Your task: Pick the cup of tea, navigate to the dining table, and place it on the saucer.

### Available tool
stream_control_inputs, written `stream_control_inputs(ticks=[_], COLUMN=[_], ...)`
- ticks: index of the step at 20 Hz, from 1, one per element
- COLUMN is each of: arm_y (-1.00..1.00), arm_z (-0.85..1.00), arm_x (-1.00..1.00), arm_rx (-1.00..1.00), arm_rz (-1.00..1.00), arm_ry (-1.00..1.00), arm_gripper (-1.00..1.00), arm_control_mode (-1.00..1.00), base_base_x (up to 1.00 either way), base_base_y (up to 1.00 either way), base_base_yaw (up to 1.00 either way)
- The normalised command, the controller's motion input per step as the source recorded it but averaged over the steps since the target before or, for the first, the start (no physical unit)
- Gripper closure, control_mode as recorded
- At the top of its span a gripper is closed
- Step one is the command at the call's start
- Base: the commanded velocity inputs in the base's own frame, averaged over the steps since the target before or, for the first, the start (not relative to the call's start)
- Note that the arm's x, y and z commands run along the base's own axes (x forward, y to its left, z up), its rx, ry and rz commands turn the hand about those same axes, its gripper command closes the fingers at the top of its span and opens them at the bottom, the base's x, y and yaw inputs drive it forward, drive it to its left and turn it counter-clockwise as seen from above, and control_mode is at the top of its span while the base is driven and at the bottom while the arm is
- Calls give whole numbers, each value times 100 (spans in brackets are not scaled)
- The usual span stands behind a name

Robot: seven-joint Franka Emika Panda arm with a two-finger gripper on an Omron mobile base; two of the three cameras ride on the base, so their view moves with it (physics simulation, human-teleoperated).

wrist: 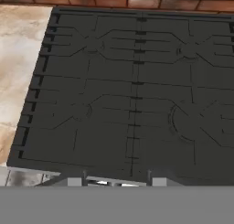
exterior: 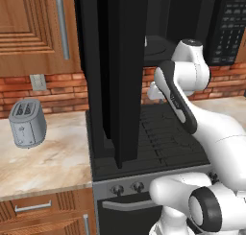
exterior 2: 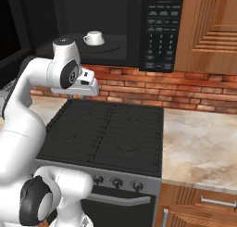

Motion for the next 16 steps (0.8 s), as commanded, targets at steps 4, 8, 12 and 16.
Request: stream_control_inputs(ticks=[4, 8, 12, 16], arm_y=[0, 1, 3, 1], arm_z=[0, 0, 14, 23], arm_x=[-16, -45, -45, -38], arm_rx=[0, 0, 0, 0], arm_rz=[0, -9, -17, -20], arm_ry=[-5, -28, -43, -37], arm_gripper=[-100, -100, -100, -100], arm_control_mode=[-100, -100, -100, -100], base_base_x=[0, 0, 0, 0], base_base_y=[0, 0, 0, 0], base_base_yaw=[0, 0, 0, 0])
